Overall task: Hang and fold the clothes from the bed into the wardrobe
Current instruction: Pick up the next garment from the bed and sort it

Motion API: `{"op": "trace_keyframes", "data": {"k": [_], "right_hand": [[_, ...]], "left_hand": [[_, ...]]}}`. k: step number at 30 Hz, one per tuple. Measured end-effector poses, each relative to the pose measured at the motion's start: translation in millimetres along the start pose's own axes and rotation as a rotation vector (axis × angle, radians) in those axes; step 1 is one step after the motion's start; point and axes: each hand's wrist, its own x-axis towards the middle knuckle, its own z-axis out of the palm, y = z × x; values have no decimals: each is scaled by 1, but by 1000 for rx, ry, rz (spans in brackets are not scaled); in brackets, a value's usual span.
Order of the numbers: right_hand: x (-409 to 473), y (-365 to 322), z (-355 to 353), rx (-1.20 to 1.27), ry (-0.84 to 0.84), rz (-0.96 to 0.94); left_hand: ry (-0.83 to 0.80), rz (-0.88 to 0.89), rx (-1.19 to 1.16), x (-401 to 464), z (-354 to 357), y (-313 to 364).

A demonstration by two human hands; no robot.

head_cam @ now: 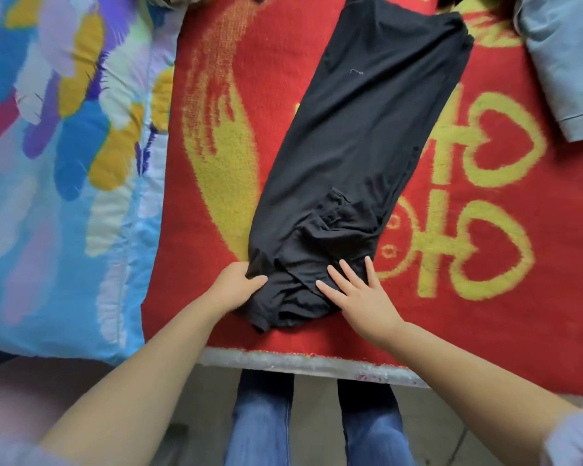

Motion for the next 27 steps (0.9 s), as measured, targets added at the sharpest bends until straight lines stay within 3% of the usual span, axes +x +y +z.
{"op": "trace_keyframes", "data": {"k": [4, 6, 8, 12, 15, 17, 20, 22, 24, 26, 27], "right_hand": [[-33, 7, -4, 92, -33, -231], [-53, 10, -3, 369, -113, -235], [-63, 13, -13, 798, -87, -47], [-35, 49, -40, 1319, 275, 483], [2, 81, -42, 1550, 471, 791], [26, 91, -34, 1505, 522, 950], [41, 88, -29, 1306, 546, 1096], [37, 77, -34, 1092, 659, 1099], [27, 58, -39, 719, 733, 885], [19, 32, -33, 398, 567, 559], [17, 21, -27, 291, 431, 437]], "left_hand": [[-300, -153, -368, -41, -22, -10], [-461, -268, -448, -50, -29, -7], [-500, -344, -654, -49, -36, 7], [-355, -411, -1121, -18, -44, 63], [-202, -323, -1265, 21, -41, 109], [-153, -268, -1274, 47, -35, 128], [-7, -120, -982, 68, -23, 136], [232, 205, -587, 65, -15, 125], [332, 665, -72, 45, -4, 101], [351, 980, 528, 31, 11, 68], [333, 1007, 801, 28, 16, 55]]}}
